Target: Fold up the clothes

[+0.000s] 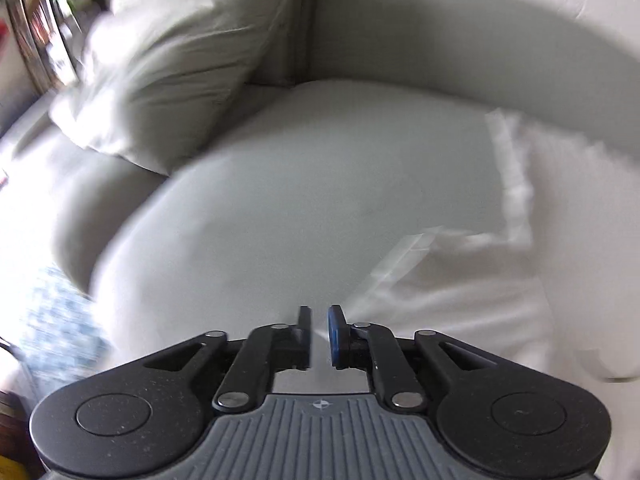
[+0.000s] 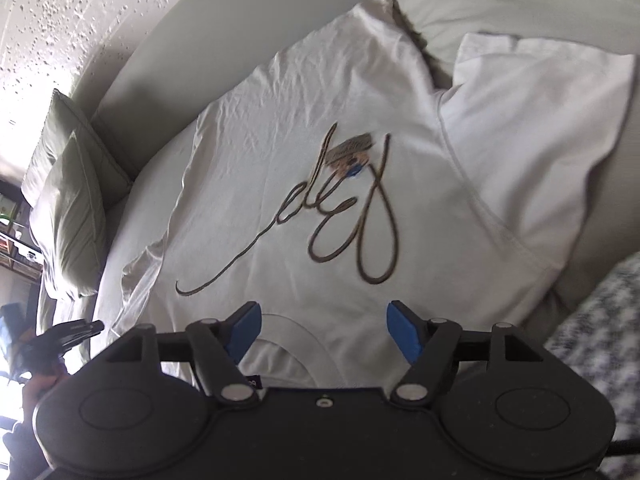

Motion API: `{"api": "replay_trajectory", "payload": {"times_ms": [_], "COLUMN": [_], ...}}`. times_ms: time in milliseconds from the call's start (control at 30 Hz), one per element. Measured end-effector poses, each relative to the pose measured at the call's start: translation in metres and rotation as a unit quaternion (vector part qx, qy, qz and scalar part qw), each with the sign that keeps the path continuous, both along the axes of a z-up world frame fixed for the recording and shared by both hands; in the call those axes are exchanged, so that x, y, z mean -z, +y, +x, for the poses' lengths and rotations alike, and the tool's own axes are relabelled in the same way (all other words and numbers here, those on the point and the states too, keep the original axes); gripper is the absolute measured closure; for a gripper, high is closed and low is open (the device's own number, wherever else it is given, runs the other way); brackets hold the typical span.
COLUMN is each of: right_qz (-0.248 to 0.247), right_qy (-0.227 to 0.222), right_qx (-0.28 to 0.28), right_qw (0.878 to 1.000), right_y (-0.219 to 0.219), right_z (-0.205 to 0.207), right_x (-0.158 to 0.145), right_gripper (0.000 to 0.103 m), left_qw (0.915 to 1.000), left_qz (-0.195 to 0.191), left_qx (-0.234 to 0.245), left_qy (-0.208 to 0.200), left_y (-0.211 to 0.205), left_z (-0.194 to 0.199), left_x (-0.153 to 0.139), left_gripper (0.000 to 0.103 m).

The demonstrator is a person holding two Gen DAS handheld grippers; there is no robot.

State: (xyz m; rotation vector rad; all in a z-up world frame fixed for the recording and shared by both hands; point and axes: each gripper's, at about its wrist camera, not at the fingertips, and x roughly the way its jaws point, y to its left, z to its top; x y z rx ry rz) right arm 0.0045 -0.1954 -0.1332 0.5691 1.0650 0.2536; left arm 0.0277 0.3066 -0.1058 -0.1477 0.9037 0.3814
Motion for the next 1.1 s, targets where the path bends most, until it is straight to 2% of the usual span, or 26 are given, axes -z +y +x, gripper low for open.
{"api": "replay_trajectory", "payload": {"times_ms": [67,100,167,200,267,333,367,400,500,533,567,633,700,800,900,967,1033,1067,1100], "right_qz": [0.003,0.004,0.007,0.008,0.004,-0.014,-0.028,-0.051,-0.122,-0.128,-0.131,-0.135,-0.14,-0.145,-0.149,-0.152,-0.166,-0.18,-0.195], "right_qy": [-0.006,-0.008,-0.003,0.0,0.002,0.0,-0.001,0.002,0.011,0.013,0.015,0.014,-0.007,-0.037,-0.055,-0.067,-0.051,-0.037,-0.023], "right_qx": [-0.004,-0.005,-0.005,-0.005,-0.013,-0.022,-0.025,-0.023,-0.002,0.0,-0.001,0.0,0.008,0.019,0.018,-0.008,-0.035,-0.038,-0.04], "right_qw": [1.0,1.0,1.0,1.0,1.0,1.0,0.999,0.998,0.992,0.992,0.991,0.991,0.99,0.988,0.987,0.986,0.984,0.982,0.98], "right_y": [-0.003,-0.004,-0.002,0.0,0.004,0.005,0.003,0.001,-0.012,-0.017,-0.019,-0.02,-0.021,-0.025,-0.026,-0.019,-0.012,-0.012,-0.012], "right_z": [-0.001,0.0,0.002,0.004,0.004,0.002,0.001,0.0,-0.004,-0.005,-0.005,-0.005,-0.007,-0.001,0.015,0.033,0.05,0.053,0.055], "right_x": [-0.001,-0.001,0.003,0.005,0.008,0.01,0.009,0.007,0.005,0.006,0.005,0.001,-0.007,-0.013,-0.012,-0.007,0.005,0.01,0.015], "right_gripper": [0.036,0.038,0.051,0.053,0.055,0.06,0.065,0.068,0.072,0.082,0.085,0.083,0.076,0.074,0.081,0.081,0.081,0.08,0.08], "left_qw": [0.9967,0.995,0.9905,0.9875,0.9857,0.9825,0.9846,0.987,0.9889,0.988,0.9885,0.9892,0.9893,0.9924,0.9913,0.9898,0.9889,0.9893,0.9896], "left_qz": [-0.068,-0.077,-0.09,-0.097,-0.086,-0.074,-0.049,-0.028,-0.006,-0.001,0.008,0.027,0.047,0.006,-0.012,-0.01,-0.006,0.002,0.012], "left_qx": [0.04,0.06,0.101,0.121,0.145,0.168,0.153,0.135,0.1,0.102,0.104,0.109,0.114,0.121,0.131,0.142,0.148,0.143,0.131], "left_qy": [-0.022,-0.023,-0.025,-0.026,0.003,0.032,0.068,0.083,0.11,0.116,0.11,0.094,0.078,0.026,0.003,0.007,0.016,0.028,0.058], "left_y": [-0.01,-0.023,-0.05,-0.063,-0.083,-0.103,-0.105,-0.104,-0.089,-0.087,-0.089,-0.093,-0.097,-0.103,-0.126,-0.146,-0.159,-0.163,-0.163], "left_z": [-0.01,-0.009,-0.005,-0.004,0.006,0.016,0.019,0.017,0.009,0.006,0.001,-0.009,-0.019,-0.028,-0.017,0.0,0.012,0.017,0.017], "left_x": [-0.005,-0.004,0.0,0.001,0.014,0.026,0.036,0.039,0.032,0.03,0.027,0.02,0.013,-0.001,-0.005,0.002,0.011,0.018,0.027], "left_gripper": [0.093,0.091,0.09,0.09,0.09,0.081,0.085,0.086,0.091,0.091,0.091,0.088,0.087,0.082,0.075,0.074,0.073,0.07,0.071]}}
